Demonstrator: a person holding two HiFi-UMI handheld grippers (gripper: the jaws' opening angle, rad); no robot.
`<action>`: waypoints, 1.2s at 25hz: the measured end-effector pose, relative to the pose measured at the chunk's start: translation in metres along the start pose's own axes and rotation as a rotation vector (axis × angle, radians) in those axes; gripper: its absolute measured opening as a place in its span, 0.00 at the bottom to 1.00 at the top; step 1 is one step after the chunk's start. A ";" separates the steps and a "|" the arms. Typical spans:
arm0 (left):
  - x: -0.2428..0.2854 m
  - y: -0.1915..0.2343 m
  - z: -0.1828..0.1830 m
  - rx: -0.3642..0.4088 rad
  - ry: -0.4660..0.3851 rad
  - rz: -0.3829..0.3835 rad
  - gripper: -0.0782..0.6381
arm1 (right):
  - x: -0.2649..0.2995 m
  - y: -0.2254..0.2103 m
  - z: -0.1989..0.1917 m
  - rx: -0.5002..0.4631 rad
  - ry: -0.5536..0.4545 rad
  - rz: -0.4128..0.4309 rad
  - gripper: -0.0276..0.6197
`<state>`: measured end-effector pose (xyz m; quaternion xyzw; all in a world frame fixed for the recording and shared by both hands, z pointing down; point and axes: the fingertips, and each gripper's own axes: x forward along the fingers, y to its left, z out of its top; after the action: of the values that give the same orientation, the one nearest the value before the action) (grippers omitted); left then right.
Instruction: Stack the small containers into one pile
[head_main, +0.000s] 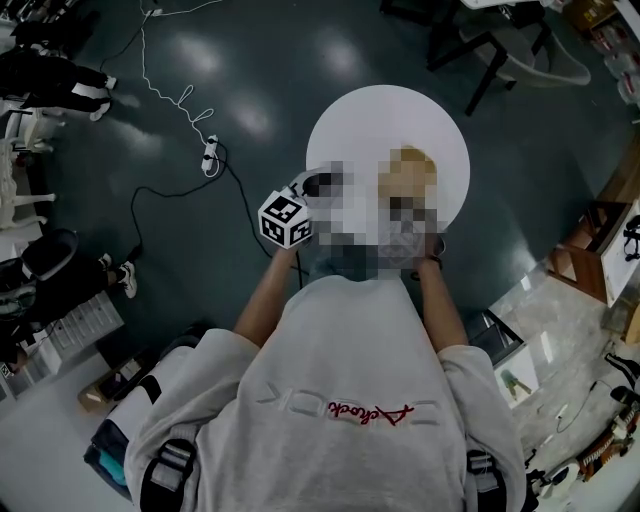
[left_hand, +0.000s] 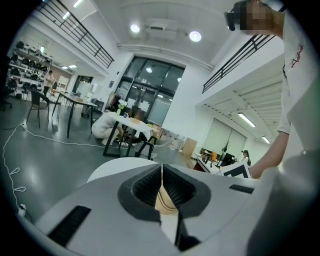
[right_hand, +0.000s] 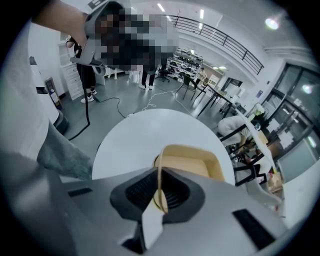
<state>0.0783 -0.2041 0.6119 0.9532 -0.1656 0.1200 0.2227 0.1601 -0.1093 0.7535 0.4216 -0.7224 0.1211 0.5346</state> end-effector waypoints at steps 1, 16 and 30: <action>0.000 0.001 0.000 -0.002 0.000 0.001 0.13 | 0.001 0.000 0.000 0.008 -0.006 0.005 0.10; 0.008 0.001 0.001 -0.003 0.007 -0.013 0.13 | 0.008 0.011 -0.012 0.040 0.012 0.050 0.22; 0.002 0.009 -0.002 -0.001 0.019 -0.013 0.13 | 0.014 0.009 -0.016 0.060 0.022 0.030 0.22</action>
<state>0.0766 -0.2116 0.6180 0.9530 -0.1574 0.1275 0.2253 0.1637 -0.1004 0.7744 0.4251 -0.7186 0.1555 0.5279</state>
